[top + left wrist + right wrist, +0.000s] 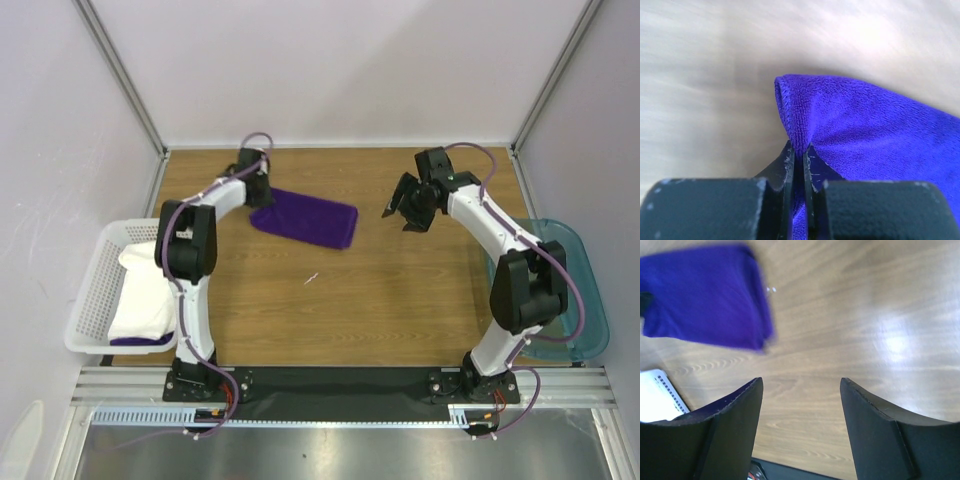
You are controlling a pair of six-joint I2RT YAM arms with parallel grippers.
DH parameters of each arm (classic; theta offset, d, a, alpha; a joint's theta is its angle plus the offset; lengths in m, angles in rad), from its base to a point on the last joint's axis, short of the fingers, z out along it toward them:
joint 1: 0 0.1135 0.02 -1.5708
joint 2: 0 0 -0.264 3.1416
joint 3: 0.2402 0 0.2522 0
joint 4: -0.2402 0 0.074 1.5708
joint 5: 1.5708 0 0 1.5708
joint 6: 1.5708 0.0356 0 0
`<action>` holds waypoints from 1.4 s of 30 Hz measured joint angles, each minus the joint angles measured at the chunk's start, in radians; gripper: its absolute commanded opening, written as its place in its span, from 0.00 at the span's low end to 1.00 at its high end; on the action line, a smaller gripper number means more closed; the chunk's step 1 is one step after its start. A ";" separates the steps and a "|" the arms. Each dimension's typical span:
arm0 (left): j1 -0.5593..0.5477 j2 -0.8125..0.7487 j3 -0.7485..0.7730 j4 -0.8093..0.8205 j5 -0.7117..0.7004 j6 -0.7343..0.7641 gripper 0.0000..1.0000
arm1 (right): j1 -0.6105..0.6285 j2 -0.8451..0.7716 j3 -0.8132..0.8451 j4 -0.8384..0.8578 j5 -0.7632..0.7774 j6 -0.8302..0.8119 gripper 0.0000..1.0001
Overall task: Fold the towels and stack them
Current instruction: Neatly place the folded towel into the bin
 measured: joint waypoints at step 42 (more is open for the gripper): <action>0.475 -0.563 -0.226 -0.124 -0.370 -0.679 0.00 | -0.001 0.236 0.175 0.063 -0.128 -0.004 0.70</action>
